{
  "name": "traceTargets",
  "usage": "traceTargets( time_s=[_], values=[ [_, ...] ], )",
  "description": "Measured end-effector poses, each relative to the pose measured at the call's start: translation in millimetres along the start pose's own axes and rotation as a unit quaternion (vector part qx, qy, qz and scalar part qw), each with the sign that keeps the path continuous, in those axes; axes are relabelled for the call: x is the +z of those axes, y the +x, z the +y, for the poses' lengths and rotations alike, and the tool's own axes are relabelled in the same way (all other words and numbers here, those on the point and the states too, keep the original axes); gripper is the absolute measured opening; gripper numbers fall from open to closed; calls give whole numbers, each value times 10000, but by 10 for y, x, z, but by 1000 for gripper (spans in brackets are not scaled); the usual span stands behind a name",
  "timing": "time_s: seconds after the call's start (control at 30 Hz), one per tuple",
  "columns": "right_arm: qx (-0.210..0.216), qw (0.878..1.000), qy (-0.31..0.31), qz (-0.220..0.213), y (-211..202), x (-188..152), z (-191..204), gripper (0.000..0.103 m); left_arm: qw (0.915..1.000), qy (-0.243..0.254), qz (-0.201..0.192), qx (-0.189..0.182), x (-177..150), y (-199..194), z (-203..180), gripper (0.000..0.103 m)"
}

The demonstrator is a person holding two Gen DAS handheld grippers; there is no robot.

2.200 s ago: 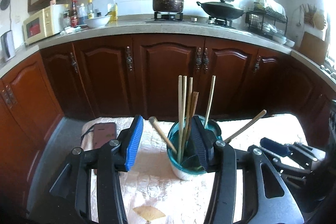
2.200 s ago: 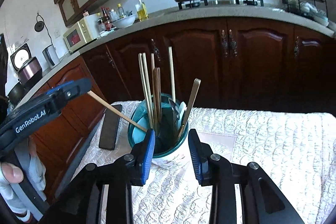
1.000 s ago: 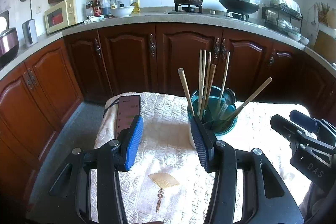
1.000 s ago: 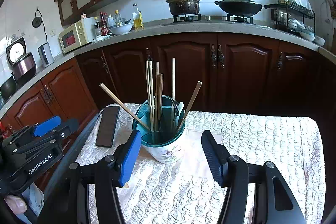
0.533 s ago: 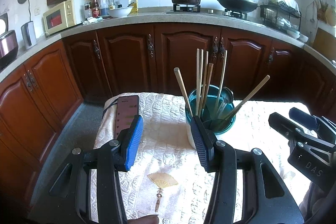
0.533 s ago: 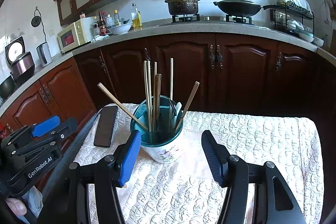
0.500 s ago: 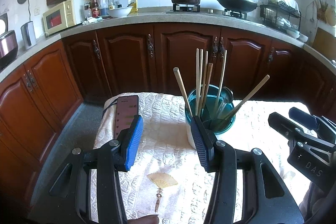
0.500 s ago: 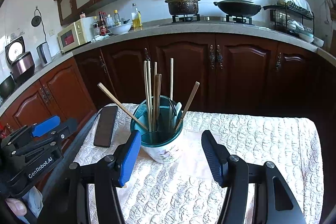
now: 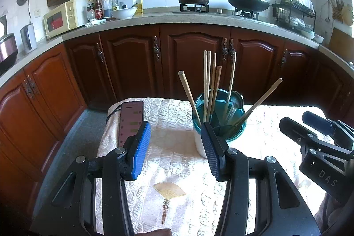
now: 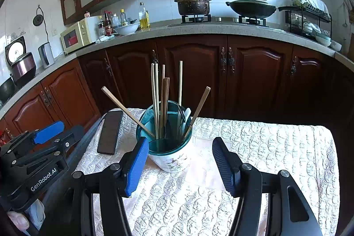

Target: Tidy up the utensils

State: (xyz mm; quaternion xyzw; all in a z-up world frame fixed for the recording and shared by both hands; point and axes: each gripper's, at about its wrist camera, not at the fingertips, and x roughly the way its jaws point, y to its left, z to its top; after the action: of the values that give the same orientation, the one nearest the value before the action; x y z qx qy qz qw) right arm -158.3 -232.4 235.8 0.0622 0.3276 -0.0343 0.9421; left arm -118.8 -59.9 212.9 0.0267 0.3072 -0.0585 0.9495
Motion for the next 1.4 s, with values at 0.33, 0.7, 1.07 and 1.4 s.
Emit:
traceTargets(
  time_s=[0.33, 0.7, 1.07, 1.4],
  values=[
    [-10, 10000, 1, 18, 8, -4, 8, 58, 10000, 25, 48, -34, 2, 38, -24, 47],
    [-24, 10000, -5, 34, 35, -12, 14, 58, 9999, 5, 101, -80, -32, 77, -25, 47],
    [-14, 10000, -16, 57, 63, -17, 43, 58, 9999, 28, 134, -91, -48, 109, -43, 47],
    [-3, 10000, -5, 77, 96, -17, 14, 58, 9998, 20, 148, -103, -50, 126, -58, 47]
  ],
)
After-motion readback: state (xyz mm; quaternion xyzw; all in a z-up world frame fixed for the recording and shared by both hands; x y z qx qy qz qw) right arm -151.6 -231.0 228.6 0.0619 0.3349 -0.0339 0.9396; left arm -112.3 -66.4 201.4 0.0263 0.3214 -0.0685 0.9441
